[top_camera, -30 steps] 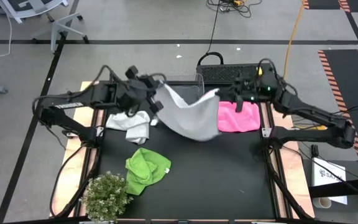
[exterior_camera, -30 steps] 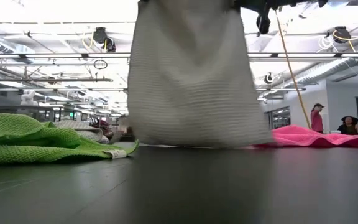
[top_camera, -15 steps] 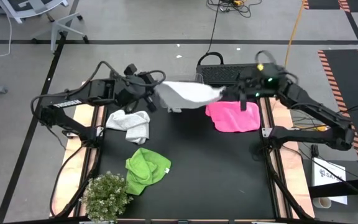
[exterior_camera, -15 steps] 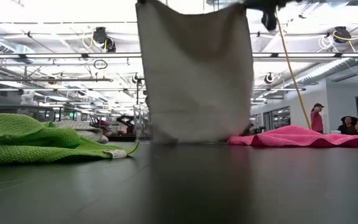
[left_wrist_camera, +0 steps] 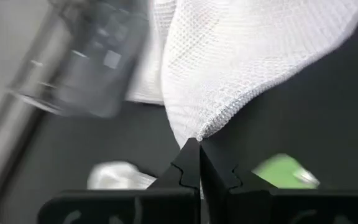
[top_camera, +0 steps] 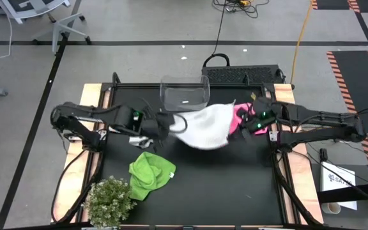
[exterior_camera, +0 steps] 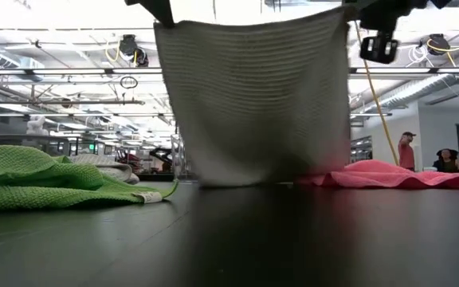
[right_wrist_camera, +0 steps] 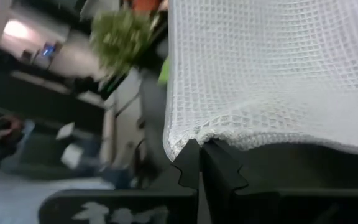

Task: Fold microfiber towels
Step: Fold the right gray microfiber cloth

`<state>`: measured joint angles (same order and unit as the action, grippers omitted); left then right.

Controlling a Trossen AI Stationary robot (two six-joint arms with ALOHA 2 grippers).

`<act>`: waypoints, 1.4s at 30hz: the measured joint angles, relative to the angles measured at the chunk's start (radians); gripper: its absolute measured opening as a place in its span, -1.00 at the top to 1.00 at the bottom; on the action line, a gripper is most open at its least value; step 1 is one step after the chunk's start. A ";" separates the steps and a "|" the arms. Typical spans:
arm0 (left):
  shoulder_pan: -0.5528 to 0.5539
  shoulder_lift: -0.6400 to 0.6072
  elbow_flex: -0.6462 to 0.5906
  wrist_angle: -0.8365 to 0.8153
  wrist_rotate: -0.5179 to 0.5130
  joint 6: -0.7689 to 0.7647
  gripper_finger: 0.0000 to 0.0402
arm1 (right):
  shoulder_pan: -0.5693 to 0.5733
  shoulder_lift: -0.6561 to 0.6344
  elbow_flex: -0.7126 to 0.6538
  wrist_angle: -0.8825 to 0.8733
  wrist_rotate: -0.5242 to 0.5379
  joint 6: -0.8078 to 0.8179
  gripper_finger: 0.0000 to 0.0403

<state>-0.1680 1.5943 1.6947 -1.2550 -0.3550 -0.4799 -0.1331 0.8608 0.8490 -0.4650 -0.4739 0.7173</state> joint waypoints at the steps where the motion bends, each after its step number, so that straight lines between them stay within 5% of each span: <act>1: -0.017 0.011 0.000 0.003 0.023 -0.013 1.00 | 0.042 0.000 -0.012 0.011 0.002 0.034 1.00; 10: -0.139 0.069 0.000 0.015 0.204 -0.153 1.00 | 0.356 0.002 -0.157 0.238 0.083 0.334 1.00; 22: -0.218 0.180 0.000 0.091 0.189 -0.263 1.00 | 0.674 0.005 -0.361 0.488 0.396 0.613 1.00; 31: -0.105 0.189 0.000 0.022 -0.051 -0.252 1.00 | 0.603 0.003 -0.394 0.408 0.658 0.485 1.00; 42: 0.042 0.201 -0.121 0.122 -0.042 -0.203 1.00 | 0.347 0.003 -0.423 0.265 0.739 0.265 1.00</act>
<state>-0.1263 1.7950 1.5734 -1.1327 -0.3971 -0.6825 0.2140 0.8642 0.4263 -0.1998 0.2649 0.9824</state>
